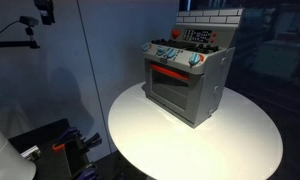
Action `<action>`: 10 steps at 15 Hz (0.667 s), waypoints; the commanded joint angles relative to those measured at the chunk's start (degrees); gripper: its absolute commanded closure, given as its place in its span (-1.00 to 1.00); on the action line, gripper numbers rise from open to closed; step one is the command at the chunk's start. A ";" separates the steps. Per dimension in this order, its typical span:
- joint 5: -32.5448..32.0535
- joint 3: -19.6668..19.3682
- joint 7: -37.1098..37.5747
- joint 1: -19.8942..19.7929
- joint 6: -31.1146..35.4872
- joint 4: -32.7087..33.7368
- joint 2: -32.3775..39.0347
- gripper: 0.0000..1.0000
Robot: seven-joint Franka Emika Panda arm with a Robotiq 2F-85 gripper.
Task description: Turn the blue knob on the far left of the stove to the left
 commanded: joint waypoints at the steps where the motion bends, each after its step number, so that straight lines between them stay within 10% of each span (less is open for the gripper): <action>1: 0.43 0.65 -0.61 -1.10 -0.31 0.20 -0.14 -1.00; 10: -0.21 -0.37 0.38 -3.87 0.51 2.76 1.75 -1.00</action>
